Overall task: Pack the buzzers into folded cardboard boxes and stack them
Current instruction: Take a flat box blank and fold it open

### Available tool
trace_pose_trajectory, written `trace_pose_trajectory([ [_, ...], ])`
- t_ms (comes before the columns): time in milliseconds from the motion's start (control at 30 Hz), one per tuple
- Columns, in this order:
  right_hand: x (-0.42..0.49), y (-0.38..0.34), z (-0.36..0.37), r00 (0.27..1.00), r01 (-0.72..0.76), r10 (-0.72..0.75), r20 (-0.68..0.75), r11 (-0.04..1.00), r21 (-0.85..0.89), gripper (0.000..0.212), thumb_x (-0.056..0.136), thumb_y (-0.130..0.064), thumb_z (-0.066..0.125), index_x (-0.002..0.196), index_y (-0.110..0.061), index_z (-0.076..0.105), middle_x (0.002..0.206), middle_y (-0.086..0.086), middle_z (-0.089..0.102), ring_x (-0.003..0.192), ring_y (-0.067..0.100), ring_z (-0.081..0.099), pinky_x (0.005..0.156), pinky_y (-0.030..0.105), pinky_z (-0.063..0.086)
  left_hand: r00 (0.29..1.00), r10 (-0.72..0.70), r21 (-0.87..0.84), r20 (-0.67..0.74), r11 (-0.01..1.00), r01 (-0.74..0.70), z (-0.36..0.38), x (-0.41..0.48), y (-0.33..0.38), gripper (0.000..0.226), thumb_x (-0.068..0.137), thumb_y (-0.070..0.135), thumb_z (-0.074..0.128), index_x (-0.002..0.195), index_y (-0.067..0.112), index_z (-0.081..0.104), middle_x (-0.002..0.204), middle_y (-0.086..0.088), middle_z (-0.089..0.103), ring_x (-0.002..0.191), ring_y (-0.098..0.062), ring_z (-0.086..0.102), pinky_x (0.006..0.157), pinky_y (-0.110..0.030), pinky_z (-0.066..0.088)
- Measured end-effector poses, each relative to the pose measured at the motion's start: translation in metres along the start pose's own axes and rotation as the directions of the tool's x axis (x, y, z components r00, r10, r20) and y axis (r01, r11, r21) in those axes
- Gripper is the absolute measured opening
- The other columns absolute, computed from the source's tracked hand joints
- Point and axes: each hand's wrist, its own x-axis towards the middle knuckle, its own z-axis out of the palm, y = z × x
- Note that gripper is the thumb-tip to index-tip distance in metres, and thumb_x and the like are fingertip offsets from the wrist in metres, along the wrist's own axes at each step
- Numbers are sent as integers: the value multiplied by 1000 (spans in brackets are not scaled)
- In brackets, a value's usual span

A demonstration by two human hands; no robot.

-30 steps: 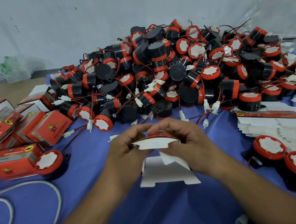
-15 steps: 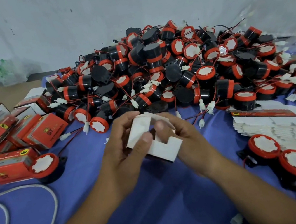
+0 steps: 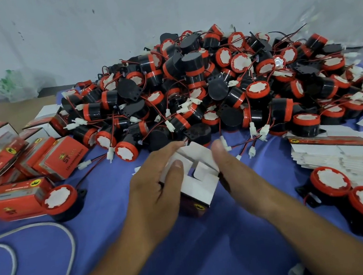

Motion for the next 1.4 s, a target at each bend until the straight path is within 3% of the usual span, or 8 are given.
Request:
trace_pose_trajectory([
  [133, 5, 4, -1, 1000, 3, -3, 7, 1000, 16, 45, 89, -63, 47, 124, -43, 67, 130, -16, 65, 128, 3, 55, 112, 33, 36, 999, 26, 154, -46, 988, -18, -1, 1, 1, 35, 96, 37, 44, 130, 42, 54, 117, 31, 60, 110, 11, 55, 90, -18, 47],
  [233, 5, 3, 4, 997, 74, -73, 35, 997, -18, 40, 89, -45, 59, 128, -48, 62, 136, -19, 60, 129, 2, 53, 106, 26, 43, 999, 47, 188, -14, 981, -43, 1, -2, 1, 49, 101, 48, 33, 147, 33, 40, 125, 42, 49, 122, 19, 42, 110, -31, 39],
  [433, 5, 2, 1, 979, 177, -175, -108, 984, 10, 36, 93, -26, 58, 121, -48, 66, 126, -10, 67, 115, 14, 64, 91, 32, 53, 976, 166, 46, 140, 984, -174, 5, -10, 10, 73, 87, 38, 55, 148, 10, 26, 146, 1, 37, 128, 4, 42, 95, -6, 36],
  [567, 3, 2, 0, 970, 201, -208, -123, 977, -67, 40, 93, -29, 57, 123, -55, 61, 129, -18, 64, 117, 6, 62, 88, 25, 55, 989, 128, 180, 80, 973, -141, 5, -11, 16, 100, 69, 57, 68, 150, 15, 29, 146, 6, 40, 126, 9, 42, 91, -1, 37],
  [867, 0, 1, 3, 953, 272, -278, -123, 960, -61, 41, 95, -23, 54, 122, -52, 60, 131, -20, 63, 122, 6, 59, 99, 33, 54, 975, 222, 332, -25, 922, -201, 2, -10, 15, 93, 64, 50, 73, 143, 10, 43, 140, -5, 53, 122, -9, 49, 93, 3, 32],
  [1067, -1, 0, 0, 940, 290, -311, -140, 945, -154, 40, 96, -22, 52, 129, -44, 58, 128, -23, 64, 118, 1, 60, 93, 23, 53, 961, 277, 342, -12, 904, -257, 2, -7, 16, 89, 67, 49, 70, 139, 2, 46, 139, -9, 54, 124, -12, 48, 98, 1, 32],
  [1233, -2, 2, 0, 951, 261, -291, -104, 936, -235, 40, 99, -32, 47, 138, -41, 48, 140, -24, 54, 130, 3, 51, 108, 37, 45, 959, 285, 363, 7, 893, -268, 1, -5, 11, 90, 68, 53, 68, 140, 5, 42, 139, -4, 50, 124, -13, 47, 98, 3, 29],
  [1400, 1, -1, -3, 974, 190, -194, -120, 981, -38, 41, 97, -30, 48, 136, -27, 57, 142, -11, 57, 134, 7, 50, 115, 40, 39, 950, 311, 362, 28, 883, -300, 2, -5, 7, 91, 70, 52, 69, 141, 1, 42, 141, -8, 49, 127, -13, 46, 100, 0, 31],
])
